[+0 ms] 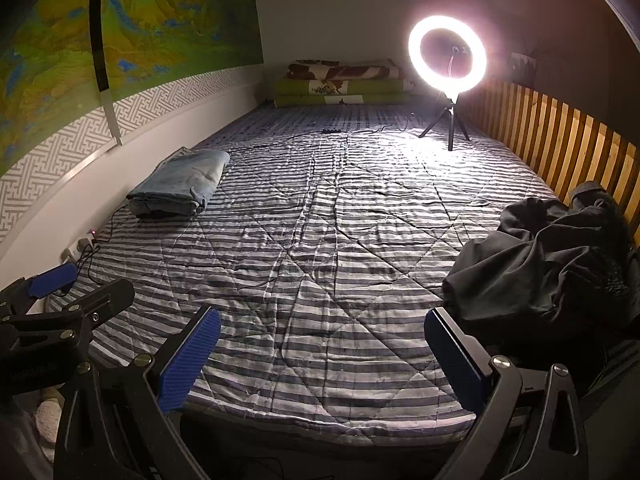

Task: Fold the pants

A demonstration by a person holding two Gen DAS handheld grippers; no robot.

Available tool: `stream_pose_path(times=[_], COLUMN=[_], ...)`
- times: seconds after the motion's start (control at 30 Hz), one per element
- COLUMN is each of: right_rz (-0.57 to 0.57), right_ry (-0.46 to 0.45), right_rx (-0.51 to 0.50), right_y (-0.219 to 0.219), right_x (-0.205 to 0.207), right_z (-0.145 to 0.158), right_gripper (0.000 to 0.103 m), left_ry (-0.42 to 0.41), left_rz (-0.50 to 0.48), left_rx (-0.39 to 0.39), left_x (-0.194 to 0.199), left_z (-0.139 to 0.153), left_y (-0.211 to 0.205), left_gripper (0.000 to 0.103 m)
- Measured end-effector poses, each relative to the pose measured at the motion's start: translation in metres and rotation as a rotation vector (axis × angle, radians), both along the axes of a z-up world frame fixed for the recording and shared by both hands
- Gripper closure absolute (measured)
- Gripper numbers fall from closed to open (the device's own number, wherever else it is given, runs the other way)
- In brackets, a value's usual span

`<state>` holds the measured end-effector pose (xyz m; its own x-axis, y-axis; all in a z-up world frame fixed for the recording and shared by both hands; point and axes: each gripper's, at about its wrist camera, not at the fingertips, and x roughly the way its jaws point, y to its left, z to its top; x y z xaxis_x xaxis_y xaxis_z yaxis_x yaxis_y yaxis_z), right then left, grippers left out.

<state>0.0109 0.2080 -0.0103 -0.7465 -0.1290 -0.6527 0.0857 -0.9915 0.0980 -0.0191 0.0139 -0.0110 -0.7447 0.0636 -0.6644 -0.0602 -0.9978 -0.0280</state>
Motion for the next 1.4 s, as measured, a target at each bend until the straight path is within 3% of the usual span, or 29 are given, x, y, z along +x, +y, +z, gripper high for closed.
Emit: stream_pose_path(times=[1.4], right_rz=[0.003], right_ry=[-0.01], right_rx=[0.002], right_y=[-0.0008], right_x=[-0.0019], right_z=[-0.0044], right_gripper=[0.002], left_ry=[-0.004], left_rz=[0.007], left_rx=[-0.006], left_x=[-0.0012], left_z=[-0.0072], left_y=[-0.0042], left_gripper=[0.0])
